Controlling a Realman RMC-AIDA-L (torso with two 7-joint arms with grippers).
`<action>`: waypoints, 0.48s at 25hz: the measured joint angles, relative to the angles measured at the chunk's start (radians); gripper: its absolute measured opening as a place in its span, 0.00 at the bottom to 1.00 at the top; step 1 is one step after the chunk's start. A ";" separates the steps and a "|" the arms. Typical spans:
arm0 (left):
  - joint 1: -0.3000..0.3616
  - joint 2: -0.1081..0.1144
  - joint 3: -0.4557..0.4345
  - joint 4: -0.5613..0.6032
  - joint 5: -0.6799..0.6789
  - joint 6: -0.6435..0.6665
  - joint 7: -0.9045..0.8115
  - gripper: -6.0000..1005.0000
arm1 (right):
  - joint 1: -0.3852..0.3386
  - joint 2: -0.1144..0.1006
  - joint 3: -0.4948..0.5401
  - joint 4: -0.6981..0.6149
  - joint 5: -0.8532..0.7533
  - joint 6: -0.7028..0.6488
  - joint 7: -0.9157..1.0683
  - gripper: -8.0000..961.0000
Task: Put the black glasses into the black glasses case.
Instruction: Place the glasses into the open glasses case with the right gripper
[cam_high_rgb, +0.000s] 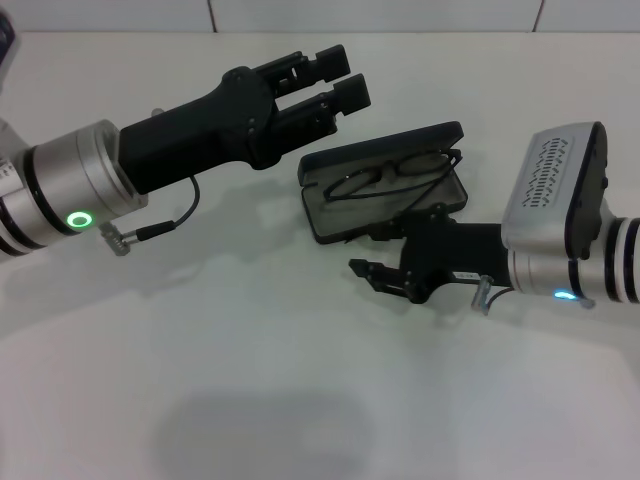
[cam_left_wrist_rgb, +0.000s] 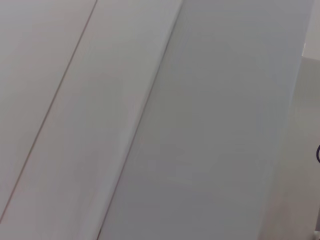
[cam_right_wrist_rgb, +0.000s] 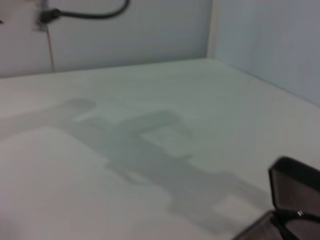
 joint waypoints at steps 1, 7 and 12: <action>-0.001 0.000 0.000 0.000 0.000 -0.001 -0.001 0.58 | 0.013 -0.003 0.002 0.026 0.000 0.004 0.014 0.48; -0.005 0.001 0.000 0.005 0.005 -0.025 -0.004 0.58 | 0.025 -0.005 0.002 0.069 0.000 0.032 0.017 0.47; -0.014 0.003 0.000 0.007 0.010 -0.035 -0.005 0.58 | 0.033 0.001 -0.001 0.071 -0.045 0.037 0.024 0.47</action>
